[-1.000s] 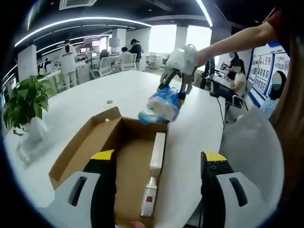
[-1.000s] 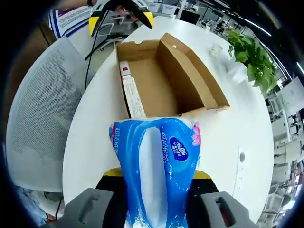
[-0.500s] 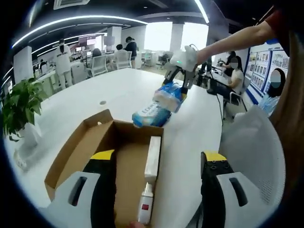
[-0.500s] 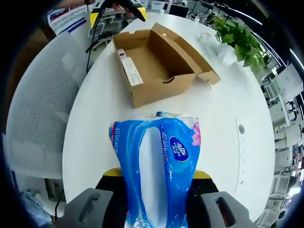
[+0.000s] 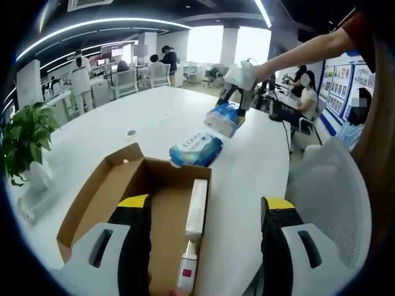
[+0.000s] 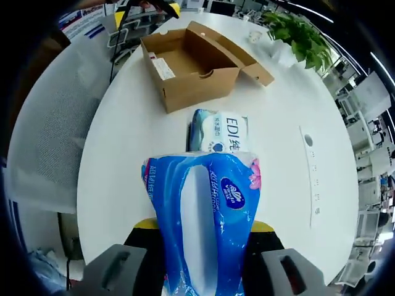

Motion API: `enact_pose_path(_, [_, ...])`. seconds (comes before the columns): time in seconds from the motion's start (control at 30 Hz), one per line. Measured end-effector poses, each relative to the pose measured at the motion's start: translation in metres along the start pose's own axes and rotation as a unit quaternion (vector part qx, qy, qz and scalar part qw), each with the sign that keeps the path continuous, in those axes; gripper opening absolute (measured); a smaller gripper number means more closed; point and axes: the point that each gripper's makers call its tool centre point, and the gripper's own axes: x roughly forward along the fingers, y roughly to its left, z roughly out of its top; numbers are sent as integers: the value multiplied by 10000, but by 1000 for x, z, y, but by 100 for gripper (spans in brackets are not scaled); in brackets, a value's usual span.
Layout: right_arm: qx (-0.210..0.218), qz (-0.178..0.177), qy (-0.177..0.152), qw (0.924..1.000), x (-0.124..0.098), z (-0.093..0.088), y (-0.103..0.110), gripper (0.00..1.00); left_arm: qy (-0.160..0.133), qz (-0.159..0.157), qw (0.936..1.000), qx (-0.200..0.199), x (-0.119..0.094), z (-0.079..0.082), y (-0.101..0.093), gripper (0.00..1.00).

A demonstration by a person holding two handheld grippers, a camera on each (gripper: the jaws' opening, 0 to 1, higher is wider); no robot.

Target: Operate the shoe box by opening the lid, removing the specified soft item, and placing it in the target area until the item is outside and the box remains undamaged.

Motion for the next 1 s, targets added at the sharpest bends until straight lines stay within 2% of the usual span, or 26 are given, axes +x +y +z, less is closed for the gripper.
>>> enact_pose_path(0.3, [72,41,101,9999,2,-23,-4,43,81,50,9999,-45,1,-3,-1,72])
enact_pose_path(0.63, [100,105,150,9998,9,-31,0,44,119,149,9998,-93,-2,-4,-3,72])
enact_pose_path(1.0, [96,207,196,9995,27,-40,-5,44,201,271,9993,-175,-7,-9,-8,72])
